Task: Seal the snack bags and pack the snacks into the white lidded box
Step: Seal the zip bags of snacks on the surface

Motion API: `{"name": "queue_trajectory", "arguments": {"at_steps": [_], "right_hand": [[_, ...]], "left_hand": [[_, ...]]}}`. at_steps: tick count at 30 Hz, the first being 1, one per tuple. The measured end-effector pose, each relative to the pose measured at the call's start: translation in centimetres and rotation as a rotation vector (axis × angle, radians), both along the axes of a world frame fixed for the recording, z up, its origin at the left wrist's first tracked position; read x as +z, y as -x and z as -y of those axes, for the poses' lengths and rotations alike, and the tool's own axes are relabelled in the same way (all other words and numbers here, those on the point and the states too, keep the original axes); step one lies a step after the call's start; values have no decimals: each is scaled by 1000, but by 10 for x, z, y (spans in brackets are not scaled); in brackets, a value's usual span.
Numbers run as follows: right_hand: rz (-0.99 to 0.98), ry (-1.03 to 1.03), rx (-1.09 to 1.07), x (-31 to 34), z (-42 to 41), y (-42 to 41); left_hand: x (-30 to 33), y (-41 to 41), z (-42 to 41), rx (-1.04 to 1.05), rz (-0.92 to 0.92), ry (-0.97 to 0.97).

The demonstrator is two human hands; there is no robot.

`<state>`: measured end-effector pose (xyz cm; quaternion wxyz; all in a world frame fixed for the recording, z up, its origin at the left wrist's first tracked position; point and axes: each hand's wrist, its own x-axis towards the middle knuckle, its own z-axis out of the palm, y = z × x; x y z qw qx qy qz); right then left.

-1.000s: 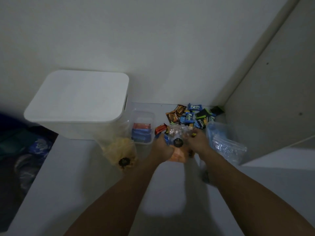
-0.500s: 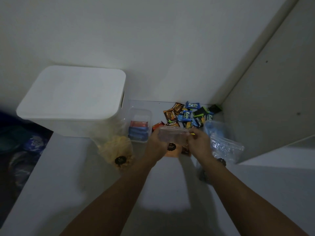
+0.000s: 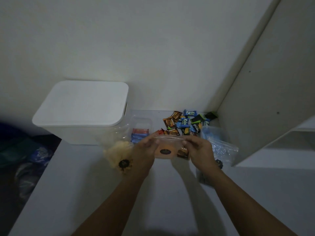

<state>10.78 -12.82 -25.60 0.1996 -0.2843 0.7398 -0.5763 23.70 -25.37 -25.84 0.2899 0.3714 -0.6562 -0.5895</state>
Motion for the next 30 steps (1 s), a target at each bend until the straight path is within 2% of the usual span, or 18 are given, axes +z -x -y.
{"name": "queue_trajectory", "arguments": {"at_steps": [4, 10, 17, 22, 30], "right_hand": [[-19, 13, 21, 6, -2, -2], [-33, 53, 36, 21, -5, -5], [-7, 123, 37, 37, -6, -10], [49, 82, 80, 45, -9, -12], [35, 47, 5, 48, -6, -10]], "left_hand": [[9, -1, 1, 18, -4, 49], [20, 0, -1, 27, -52, -52], [33, -1, -2, -38, -89, -58], [38, 0, -2, -78, -58, -53], [45, 4, -6, -159, -51, -31]]}}
